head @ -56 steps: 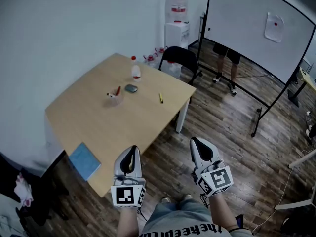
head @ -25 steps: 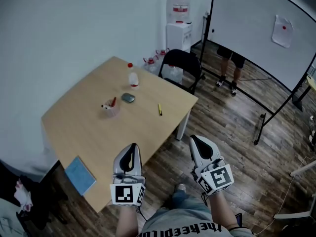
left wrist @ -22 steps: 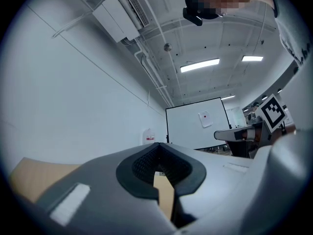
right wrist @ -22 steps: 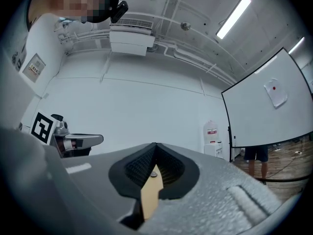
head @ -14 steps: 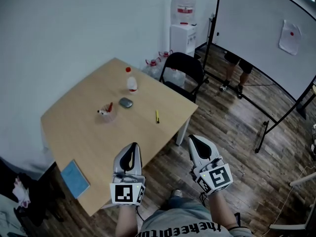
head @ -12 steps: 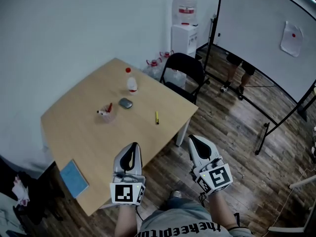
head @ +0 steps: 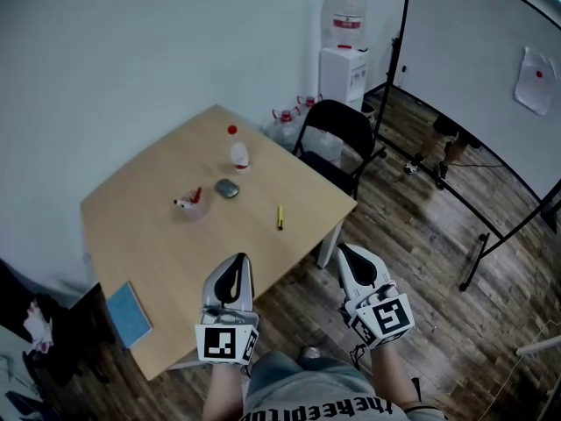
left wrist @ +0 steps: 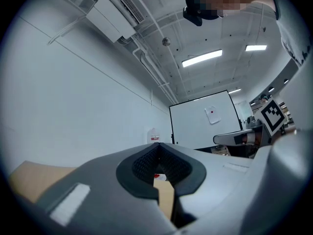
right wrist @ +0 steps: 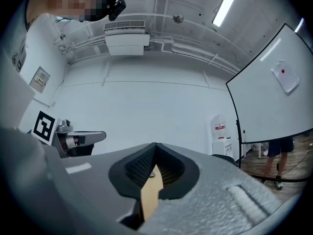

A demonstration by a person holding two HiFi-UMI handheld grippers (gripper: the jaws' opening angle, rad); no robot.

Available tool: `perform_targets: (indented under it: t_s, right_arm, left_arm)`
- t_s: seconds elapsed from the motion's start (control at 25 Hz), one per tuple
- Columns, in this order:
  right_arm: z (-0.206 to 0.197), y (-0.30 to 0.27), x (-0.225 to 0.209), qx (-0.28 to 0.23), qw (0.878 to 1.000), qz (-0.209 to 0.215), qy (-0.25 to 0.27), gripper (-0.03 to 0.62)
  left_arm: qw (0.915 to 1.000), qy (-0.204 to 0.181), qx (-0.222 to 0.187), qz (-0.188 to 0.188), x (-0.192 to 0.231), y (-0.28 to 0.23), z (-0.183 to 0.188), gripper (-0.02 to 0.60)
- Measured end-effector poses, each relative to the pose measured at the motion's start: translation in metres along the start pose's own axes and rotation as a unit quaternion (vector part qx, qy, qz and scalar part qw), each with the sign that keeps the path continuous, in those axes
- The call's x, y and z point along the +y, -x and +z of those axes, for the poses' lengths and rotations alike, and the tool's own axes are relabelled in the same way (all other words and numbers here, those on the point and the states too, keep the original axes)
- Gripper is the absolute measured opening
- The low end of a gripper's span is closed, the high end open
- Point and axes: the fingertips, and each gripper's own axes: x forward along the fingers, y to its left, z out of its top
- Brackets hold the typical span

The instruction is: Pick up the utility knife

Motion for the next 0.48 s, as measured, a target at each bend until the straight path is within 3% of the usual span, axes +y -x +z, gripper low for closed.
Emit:
perform_targets:
  t_s: [0.48]
  right_arm:
    - [-0.010,-0.039,-0.017,0.016,1.000,0.005,-0.014,0.002]
  left_arm:
    - [0.9999,-0.002,0.011,-0.002,0.015,-0.033,-0.011,0.020]
